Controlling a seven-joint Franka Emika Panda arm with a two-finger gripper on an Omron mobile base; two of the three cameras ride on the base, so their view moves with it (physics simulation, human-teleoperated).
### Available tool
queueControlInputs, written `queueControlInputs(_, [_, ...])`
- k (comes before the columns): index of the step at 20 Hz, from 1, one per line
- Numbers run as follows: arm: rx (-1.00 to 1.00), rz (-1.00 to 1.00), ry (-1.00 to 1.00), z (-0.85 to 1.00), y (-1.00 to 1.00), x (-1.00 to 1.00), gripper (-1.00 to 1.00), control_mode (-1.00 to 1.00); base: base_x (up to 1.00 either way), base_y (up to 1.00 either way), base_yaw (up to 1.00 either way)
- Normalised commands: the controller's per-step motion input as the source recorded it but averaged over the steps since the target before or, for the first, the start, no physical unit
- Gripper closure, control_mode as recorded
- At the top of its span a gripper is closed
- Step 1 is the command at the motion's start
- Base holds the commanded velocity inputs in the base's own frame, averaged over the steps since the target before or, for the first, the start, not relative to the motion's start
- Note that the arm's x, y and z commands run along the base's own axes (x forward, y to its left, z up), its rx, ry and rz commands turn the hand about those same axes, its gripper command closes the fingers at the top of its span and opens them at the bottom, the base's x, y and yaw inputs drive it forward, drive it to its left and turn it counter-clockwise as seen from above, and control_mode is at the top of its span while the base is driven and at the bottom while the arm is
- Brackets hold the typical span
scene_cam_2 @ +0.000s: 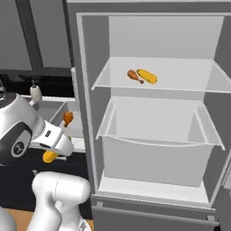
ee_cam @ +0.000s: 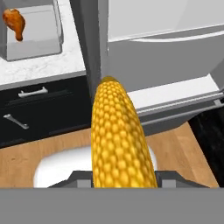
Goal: Place one corn and one chicken drumstick in each tupperware on the nearby counter, to pack two identical lunches.
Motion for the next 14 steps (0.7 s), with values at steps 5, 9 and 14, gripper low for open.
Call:
queueControlInputs(5, [0.0, 0.0, 0.0, 0.0, 0.0, 0.0, 1.0, 1.0, 0.22, 0.87, 0.0])
queueControlInputs(9, [0.0, 0.0, 0.0, 0.0, 0.0, 0.0, 1.0, 1.0, 0.6, 0.54, 0.0])
queueControlInputs(14, [0.0, 0.0, 0.0, 0.0, 0.0, 0.0, 1.0, 1.0, 0.93, 0.14, 0.0])
